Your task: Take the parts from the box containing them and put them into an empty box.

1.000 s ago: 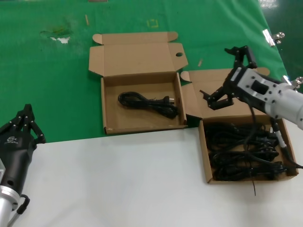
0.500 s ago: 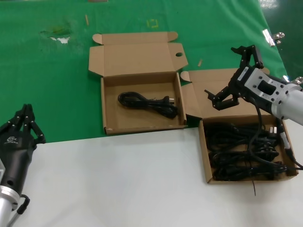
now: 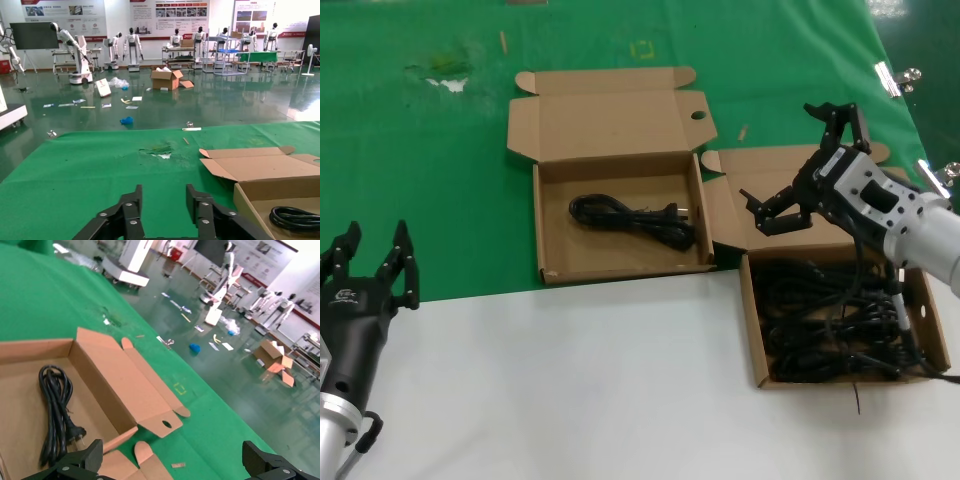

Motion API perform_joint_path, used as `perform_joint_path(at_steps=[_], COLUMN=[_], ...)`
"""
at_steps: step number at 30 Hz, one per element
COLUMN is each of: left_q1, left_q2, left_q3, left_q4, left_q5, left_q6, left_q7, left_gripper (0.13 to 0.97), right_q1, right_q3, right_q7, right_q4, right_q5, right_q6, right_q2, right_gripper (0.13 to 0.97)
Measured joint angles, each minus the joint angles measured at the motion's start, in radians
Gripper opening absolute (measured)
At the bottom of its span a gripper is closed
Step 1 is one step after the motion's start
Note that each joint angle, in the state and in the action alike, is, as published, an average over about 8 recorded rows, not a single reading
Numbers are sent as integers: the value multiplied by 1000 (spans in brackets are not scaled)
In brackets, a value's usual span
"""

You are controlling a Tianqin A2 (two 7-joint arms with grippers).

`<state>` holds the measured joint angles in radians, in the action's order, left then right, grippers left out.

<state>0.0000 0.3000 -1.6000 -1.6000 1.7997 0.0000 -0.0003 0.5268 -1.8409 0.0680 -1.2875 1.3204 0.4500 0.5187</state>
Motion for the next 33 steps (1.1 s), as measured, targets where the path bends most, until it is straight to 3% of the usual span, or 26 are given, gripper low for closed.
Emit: perform_joint_path(at_steps=[3,7,24,33], left_q1=[0,0,0,0], left_q2=[0,0,0,0], left_q3=[0,0,0,0], left_q4=[0,0,0,0], left_q5=[0,0,0,0], left_q6=[0,0,0,0], left_q7=[0,0,0,1], left_gripper=[353,353,755,889], right_q1=[-23,-54,-189,-260], right_q3=[10,25,86,119], right_q7=[-3,-7,-24,-34], right_q4=[-14,-32,-112,-154], right_q5=[21,49,172,237], right_q6=[-20,-46,-161,-222], right_q2=[-9,-22,-78,-108], right_gripper=[966,966,966,966])
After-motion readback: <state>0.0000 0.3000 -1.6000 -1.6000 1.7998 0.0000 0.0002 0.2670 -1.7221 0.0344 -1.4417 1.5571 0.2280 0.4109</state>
